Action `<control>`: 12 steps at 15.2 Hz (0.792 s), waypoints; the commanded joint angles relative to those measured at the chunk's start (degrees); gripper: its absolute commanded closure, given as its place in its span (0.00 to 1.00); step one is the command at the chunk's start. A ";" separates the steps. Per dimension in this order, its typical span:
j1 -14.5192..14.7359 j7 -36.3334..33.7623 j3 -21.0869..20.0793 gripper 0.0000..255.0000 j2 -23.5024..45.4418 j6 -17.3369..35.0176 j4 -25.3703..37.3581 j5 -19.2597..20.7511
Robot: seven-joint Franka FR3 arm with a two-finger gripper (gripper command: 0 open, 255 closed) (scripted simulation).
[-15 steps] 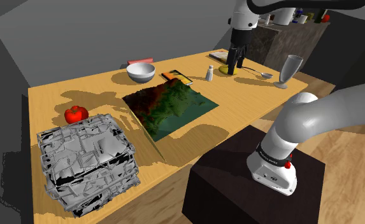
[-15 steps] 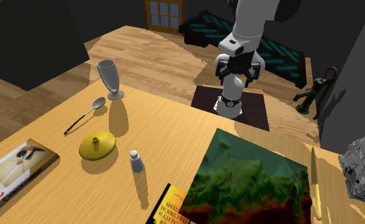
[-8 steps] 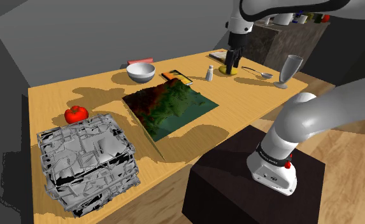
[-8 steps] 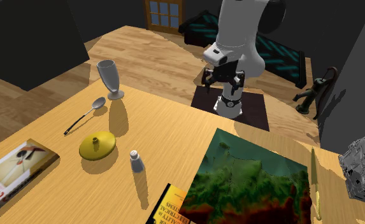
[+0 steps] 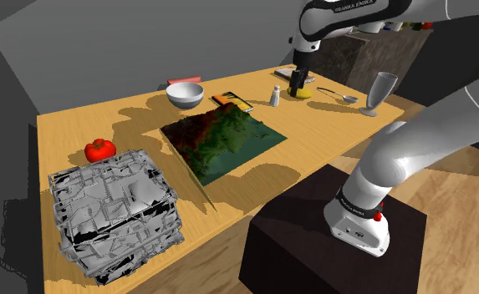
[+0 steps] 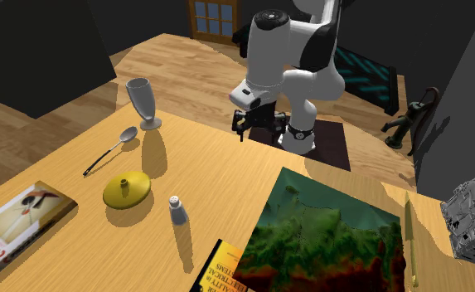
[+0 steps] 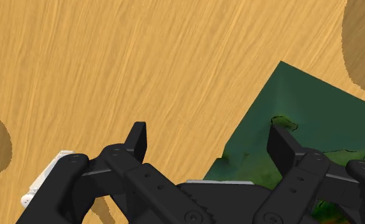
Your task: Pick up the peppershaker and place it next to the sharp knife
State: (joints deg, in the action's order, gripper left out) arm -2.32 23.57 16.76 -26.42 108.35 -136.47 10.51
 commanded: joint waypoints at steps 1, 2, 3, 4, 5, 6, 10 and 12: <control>-0.02 3.21 2.08 0.00 4.02 2.70 2.22 0.20; 0.04 4.66 2.98 0.00 5.96 4.02 3.22 0.08; 0.11 6.15 3.87 0.00 7.94 5.28 4.30 -0.16; 0.18 7.67 4.72 0.00 9.97 6.50 5.45 -0.51; 0.24 9.22 5.54 0.00 12.03 7.67 6.68 -0.98; 0.28 10.82 6.30 0.00 14.13 8.77 7.98 -1.57; 0.14 17.55 8.86 0.00 22.88 12.51 13.94 -5.08; -0.29 21.06 9.68 0.00 27.42 13.89 17.40 -7.42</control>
State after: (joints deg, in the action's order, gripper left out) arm -2.38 42.38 25.86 -2.07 121.25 -121.33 4.63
